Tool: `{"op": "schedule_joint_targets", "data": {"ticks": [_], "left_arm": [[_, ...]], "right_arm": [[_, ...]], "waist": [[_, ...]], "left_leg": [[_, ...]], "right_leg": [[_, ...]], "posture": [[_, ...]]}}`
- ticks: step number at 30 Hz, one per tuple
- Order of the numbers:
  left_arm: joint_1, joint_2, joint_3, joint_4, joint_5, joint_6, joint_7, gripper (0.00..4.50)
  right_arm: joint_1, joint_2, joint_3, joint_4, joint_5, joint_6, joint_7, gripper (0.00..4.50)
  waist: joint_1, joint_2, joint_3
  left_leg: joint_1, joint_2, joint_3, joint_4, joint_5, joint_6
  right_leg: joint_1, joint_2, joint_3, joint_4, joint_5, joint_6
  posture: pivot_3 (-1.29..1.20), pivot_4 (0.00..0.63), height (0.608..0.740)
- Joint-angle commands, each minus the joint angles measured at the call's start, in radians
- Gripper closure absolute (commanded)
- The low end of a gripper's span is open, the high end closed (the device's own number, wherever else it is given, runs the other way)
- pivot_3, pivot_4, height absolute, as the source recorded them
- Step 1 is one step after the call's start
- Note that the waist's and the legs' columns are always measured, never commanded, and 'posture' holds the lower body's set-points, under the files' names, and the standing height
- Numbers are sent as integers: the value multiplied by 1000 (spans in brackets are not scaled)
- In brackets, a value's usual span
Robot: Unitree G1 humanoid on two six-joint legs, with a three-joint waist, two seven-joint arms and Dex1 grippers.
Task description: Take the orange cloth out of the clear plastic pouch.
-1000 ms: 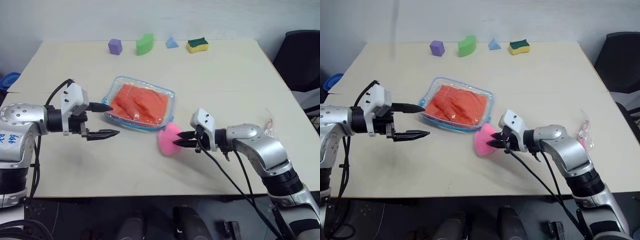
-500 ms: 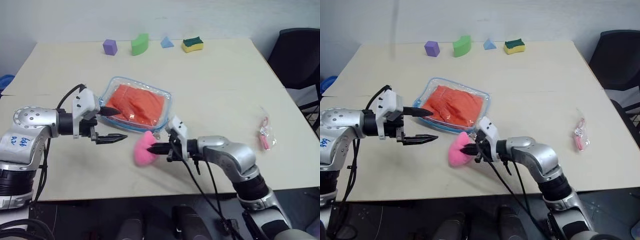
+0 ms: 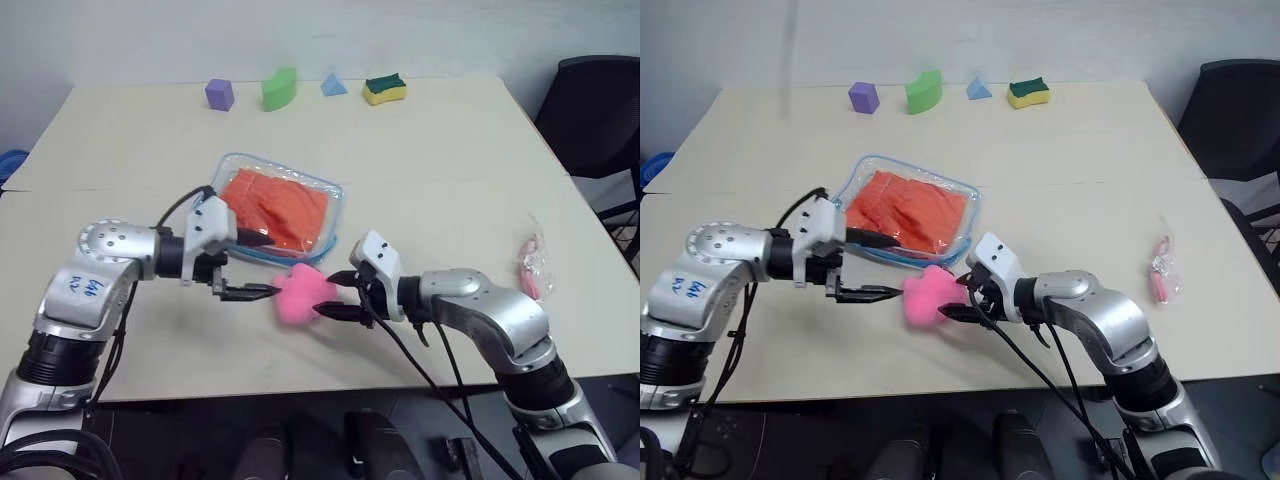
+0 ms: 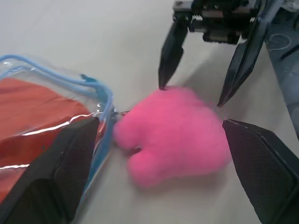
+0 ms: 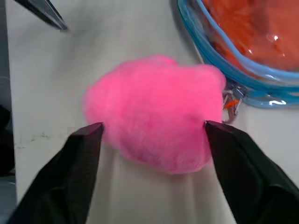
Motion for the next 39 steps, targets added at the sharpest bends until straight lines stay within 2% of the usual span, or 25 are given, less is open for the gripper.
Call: {"op": "schedule_joint_targets", "data": {"ticks": [1, 3, 5, 9, 12, 16, 19, 28, 30, 31, 36, 39], "left_arm": [[-27, -12, -14, -19, 8, -23, -10, 0], [-26, -20, -31, -23, 13, -29, -16, 0], [-18, -27, -69, -31, 36, -40, -23, 0], [-7, -45, -134, -20, 107, -71, -7, 0], [7, -62, -182, 0, 167, -99, 11, 0], [26, -89, -189, 17, 201, -97, 53, 0], [53, -83, -168, -8, 191, -77, 62, 569], [165, 2, -47, -136, 125, 42, 83, 3206], [174, 13, -23, -161, 113, 84, 104, 3771], [176, 15, -15, -171, 108, 99, 113, 3775], [178, 1, 17, -202, 85, 148, 167, 3775], [183, 2, 22, -212, 81, 156, 180, 3775]], "right_arm": [[-29, -36, -42, -75, 34, 18, 11, 1027], [-42, -81, -43, -99, 30, 6, 30, 1027], [-58, -182, -31, -117, -19, -64, 81, 1027], [-79, -340, 37, -53, -182, -270, 147, 1027], [-117, -360, 91, 75, -322, -463, 161, 1027], [-168, -288, 154, 206, -433, -640, 168, 1027], [-200, -225, 208, 307, -540, -812, 145, 998], [-262, -68, 235, 547, -687, -1115, 104, 998], [-282, -42, 232, 599, -705, -1163, 96, 1410], [-288, -32, 229, 619, -710, -1180, 95, 1632], [-310, 30, 230, 698, -729, -1226, 90, 3320], [-315, 55, 233, 727, -745, -1244, 91, 3320]], "waist": [[0, 0, 0], [1, 0, 0], [1, 1, 0], [3, 0, 0], [0, 0, 0], [-3, 0, 0], [-2, 0, 0], [-3, 0, 0], [-4, 0, 0], [-4, 0, 0], [-4, 0, 0], [-4, 0, 0]], "left_leg": [[0, 0, 0, 0, 0, 0], [0, 0, 0, 0, 0, 0], [0, 0, 0, 0, 0, 0], [0, -1, 1, 0, 0, 1], [0, -1, 1, 0, 0, 1], [1, 0, 3, 0, 0, 1], [1, 0, 3, 0, 0, 1], [1, 0, 2, 0, 0, 0], [1, 0, 2, 0, 0, 0], [1, 0, 2, 0, 0, 0], [1, 0, 2, 0, 0, 0], [1, 0, 2, 0, 0, 0]], "right_leg": [[0, 0, 0, 0, 0, 0], [0, 0, 0, -1, 0, 0], [0, 0, 0, -3, 0, 0], [1, 0, 0, -5, 0, 0], [1, 0, 0, -4, 0, 0], [0, 1, 2, -3, 0, 0], [0, 1, 2, -3, 0, 0], [0, 1, 2, -3, 0, 0], [0, 1, 2, -3, 0, 0], [0, 1, 2, -2, 0, 0], [0, 1, 2, 1, 0, 0], [0, 1, 2, 1, 0, 0]], "posture": [[0, 150, 740], [0, 150, 740], [0, 150, 740], [0, 150, 740], [0, 150, 740], [0, 150, 740], [0, 150, 740], [0, 150, 740], [0, 150, 740], [0, 150, 740], [0, 150, 740], [0, 150, 740]]}}
